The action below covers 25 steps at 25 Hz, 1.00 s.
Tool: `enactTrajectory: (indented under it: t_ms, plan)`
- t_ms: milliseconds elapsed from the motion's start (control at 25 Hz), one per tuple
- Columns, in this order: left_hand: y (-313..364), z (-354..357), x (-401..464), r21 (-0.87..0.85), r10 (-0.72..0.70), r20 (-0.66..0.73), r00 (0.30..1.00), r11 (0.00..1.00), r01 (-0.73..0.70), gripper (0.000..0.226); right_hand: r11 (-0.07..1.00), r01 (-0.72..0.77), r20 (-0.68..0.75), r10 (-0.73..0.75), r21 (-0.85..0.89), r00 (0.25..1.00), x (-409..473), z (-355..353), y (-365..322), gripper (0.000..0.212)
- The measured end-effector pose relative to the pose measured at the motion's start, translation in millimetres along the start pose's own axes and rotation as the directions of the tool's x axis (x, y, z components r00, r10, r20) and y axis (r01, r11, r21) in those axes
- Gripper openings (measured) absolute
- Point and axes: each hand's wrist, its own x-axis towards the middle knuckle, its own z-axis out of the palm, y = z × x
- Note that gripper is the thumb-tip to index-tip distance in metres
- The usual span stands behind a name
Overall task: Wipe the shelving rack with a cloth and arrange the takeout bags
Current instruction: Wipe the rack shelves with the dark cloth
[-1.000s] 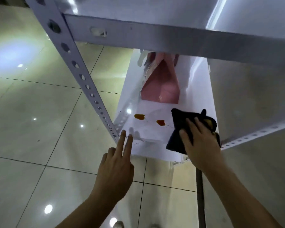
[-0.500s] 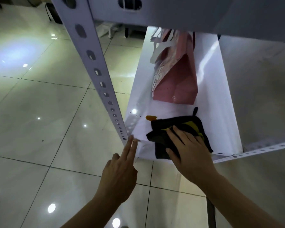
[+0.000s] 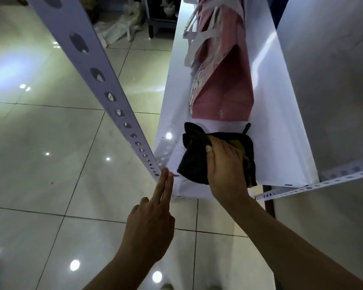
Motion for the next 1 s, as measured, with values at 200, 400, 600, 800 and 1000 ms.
enactTrajectory:
  t_ms: [200,400,600,800,1000]
  plan:
    - [4,0,2,-0.042,-0.012,0.022,1.0,0.999,0.013,0.103,0.939,0.161,0.346,-0.049,-0.303,0.937,43,32,-20,0.047]
    - [4,-5,2,0.043,-0.003,0.035,0.999,0.999,0.001,0.1,0.906,0.209,0.379,-0.059,-0.369,0.923,33,34,-19,0.057]
    - [0,-11,0,0.113,0.035,0.039,0.999,0.993,-0.039,0.098,0.937,0.086,0.239,-0.003,-0.34,0.971,-27,-1,4,0.053]
    - [1,-13,-3,0.075,0.024,-0.005,1.0,0.997,-0.024,0.095,0.88,-0.06,0.137,0.14,-0.471,0.981,-32,-41,53,0.057]
    - [6,-10,-4,0.033,-0.014,0.003,1.0,0.999,0.014,0.096,0.837,-0.267,0.088,0.347,-0.478,0.934,14,-47,72,0.073]
